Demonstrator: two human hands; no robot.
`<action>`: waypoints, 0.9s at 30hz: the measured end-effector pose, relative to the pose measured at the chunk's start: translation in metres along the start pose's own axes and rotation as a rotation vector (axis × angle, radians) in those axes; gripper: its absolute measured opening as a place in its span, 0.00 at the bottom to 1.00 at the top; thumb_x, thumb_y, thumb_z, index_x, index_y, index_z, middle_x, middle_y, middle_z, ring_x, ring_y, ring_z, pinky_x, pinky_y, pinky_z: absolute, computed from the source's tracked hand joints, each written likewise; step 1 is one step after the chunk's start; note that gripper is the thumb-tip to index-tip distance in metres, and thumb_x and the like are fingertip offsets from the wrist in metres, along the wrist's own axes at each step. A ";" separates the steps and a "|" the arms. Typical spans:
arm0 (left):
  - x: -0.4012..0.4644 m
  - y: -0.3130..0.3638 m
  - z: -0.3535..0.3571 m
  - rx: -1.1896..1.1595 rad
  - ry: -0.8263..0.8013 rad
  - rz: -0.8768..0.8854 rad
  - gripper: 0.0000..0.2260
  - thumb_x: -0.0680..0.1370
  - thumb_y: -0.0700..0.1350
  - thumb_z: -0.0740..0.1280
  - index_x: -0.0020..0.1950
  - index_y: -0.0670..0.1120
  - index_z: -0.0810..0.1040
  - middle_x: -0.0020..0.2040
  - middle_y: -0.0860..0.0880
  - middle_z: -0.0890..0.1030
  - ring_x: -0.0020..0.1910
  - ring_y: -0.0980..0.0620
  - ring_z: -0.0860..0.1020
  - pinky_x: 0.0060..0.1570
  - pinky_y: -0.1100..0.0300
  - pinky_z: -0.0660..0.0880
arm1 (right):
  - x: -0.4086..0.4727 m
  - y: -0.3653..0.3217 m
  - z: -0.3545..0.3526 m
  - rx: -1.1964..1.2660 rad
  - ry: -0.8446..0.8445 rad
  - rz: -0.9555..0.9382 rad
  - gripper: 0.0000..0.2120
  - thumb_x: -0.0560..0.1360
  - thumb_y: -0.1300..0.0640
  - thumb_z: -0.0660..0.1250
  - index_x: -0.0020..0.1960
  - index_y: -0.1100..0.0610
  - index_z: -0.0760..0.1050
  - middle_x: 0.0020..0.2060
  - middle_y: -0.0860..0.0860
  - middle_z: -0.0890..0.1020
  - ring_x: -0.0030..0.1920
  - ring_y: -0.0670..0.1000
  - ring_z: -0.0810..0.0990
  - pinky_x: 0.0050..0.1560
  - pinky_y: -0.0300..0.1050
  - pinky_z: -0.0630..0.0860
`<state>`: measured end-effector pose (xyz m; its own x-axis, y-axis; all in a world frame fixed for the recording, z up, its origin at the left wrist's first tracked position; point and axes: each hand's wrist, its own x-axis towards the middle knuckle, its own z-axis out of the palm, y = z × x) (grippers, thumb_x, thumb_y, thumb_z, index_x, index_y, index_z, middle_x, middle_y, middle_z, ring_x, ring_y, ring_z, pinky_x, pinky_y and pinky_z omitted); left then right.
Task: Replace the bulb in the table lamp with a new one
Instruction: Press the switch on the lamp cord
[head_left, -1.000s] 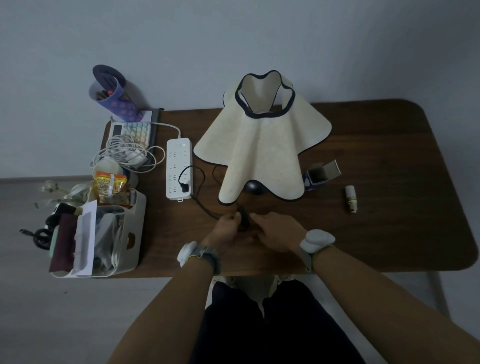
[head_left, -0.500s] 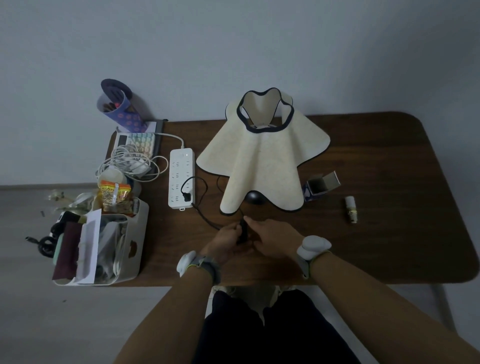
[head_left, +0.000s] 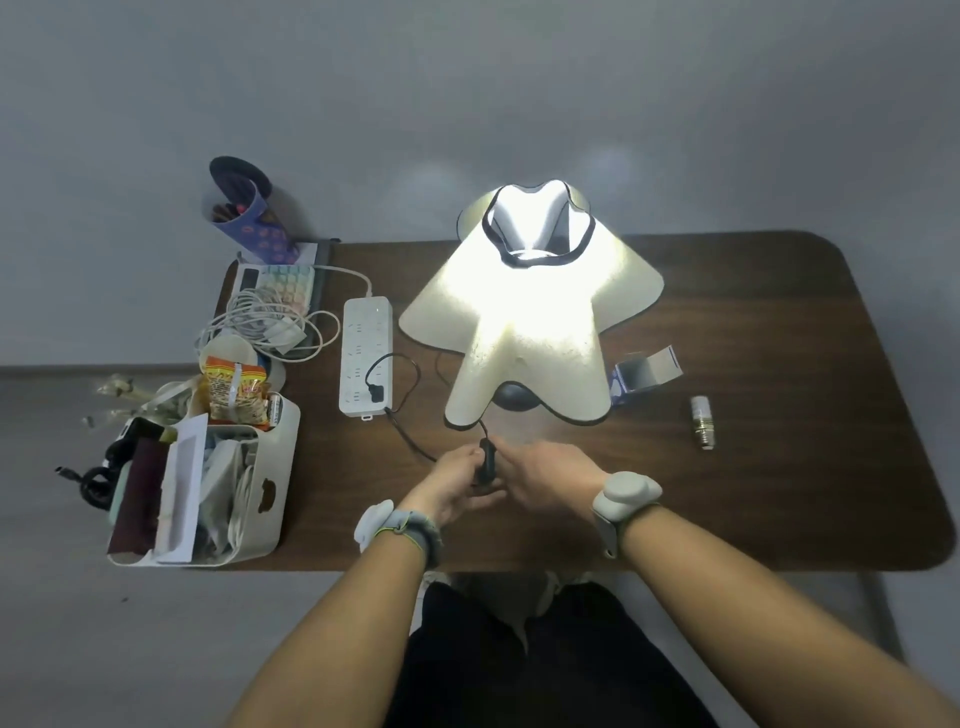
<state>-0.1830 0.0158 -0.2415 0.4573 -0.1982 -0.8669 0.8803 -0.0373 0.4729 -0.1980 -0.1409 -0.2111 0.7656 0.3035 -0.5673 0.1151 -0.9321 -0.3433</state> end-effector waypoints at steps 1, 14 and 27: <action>0.000 0.000 0.000 -0.008 -0.001 0.002 0.14 0.87 0.39 0.53 0.62 0.44 0.78 0.49 0.42 0.80 0.43 0.46 0.79 0.56 0.47 0.82 | 0.000 0.000 0.000 -0.001 -0.006 0.000 0.27 0.81 0.51 0.60 0.78 0.45 0.55 0.57 0.54 0.82 0.55 0.60 0.83 0.50 0.53 0.77; -0.002 0.003 -0.001 -0.043 -0.010 -0.009 0.18 0.87 0.37 0.48 0.68 0.43 0.75 0.51 0.42 0.77 0.44 0.45 0.77 0.53 0.47 0.82 | -0.004 0.006 -0.005 -0.067 -0.022 0.001 0.30 0.81 0.50 0.61 0.79 0.43 0.52 0.60 0.55 0.82 0.57 0.60 0.82 0.55 0.55 0.79; 0.000 0.004 0.004 -0.064 0.046 -0.010 0.18 0.87 0.37 0.50 0.65 0.46 0.77 0.55 0.39 0.77 0.44 0.46 0.77 0.49 0.49 0.83 | 0.001 0.008 -0.006 -0.076 -0.019 0.006 0.28 0.82 0.48 0.59 0.79 0.41 0.52 0.61 0.56 0.81 0.58 0.61 0.81 0.57 0.57 0.79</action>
<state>-0.1799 0.0123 -0.2389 0.4523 -0.1525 -0.8787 0.8905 0.0234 0.4543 -0.1927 -0.1495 -0.2102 0.7545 0.3008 -0.5833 0.1586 -0.9460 -0.2827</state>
